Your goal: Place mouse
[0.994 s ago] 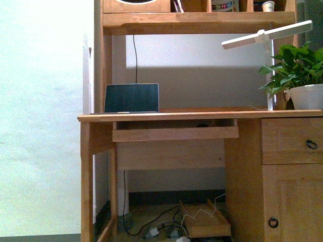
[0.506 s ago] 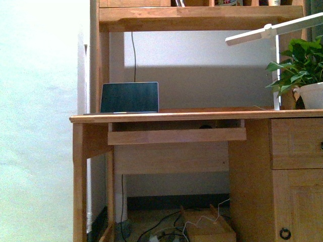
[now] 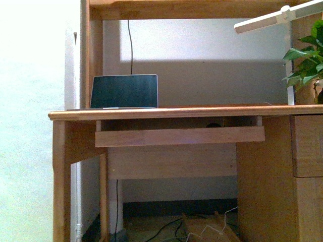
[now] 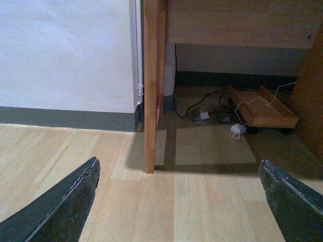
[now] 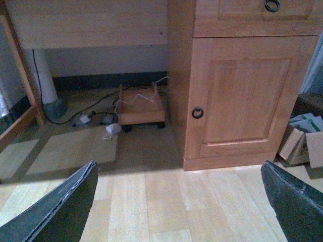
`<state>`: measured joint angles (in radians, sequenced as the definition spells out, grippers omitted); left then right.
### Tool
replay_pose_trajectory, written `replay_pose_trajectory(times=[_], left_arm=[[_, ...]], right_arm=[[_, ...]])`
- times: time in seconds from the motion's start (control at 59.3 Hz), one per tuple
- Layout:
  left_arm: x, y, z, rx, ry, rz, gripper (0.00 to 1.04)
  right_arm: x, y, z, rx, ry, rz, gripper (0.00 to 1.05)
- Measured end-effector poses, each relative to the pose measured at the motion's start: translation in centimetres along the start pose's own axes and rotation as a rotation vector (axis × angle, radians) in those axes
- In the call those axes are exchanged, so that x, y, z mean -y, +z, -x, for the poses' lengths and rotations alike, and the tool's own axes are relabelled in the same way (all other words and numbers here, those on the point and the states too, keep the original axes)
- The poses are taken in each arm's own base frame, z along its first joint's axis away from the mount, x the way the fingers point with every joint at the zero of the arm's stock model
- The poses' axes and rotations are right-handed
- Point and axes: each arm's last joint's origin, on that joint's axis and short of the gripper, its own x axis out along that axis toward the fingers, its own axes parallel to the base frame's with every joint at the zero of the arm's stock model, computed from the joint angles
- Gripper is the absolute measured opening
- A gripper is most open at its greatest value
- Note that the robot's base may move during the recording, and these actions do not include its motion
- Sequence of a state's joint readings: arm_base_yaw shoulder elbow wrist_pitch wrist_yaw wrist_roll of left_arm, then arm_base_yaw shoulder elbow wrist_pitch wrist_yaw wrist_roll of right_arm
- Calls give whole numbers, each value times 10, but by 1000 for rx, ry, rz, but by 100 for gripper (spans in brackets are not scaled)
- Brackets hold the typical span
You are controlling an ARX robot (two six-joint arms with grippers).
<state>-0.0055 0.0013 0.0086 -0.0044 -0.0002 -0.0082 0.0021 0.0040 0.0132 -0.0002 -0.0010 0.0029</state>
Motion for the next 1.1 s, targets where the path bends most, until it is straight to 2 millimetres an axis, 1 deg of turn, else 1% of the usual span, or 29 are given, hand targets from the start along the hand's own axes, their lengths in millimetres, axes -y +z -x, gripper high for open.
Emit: replay_pose_trajectory(times=[1.096], left_arm=[[0, 0, 0, 1, 0, 0, 97]], right_arm=[[0, 0, 0, 0, -1, 0, 97]])
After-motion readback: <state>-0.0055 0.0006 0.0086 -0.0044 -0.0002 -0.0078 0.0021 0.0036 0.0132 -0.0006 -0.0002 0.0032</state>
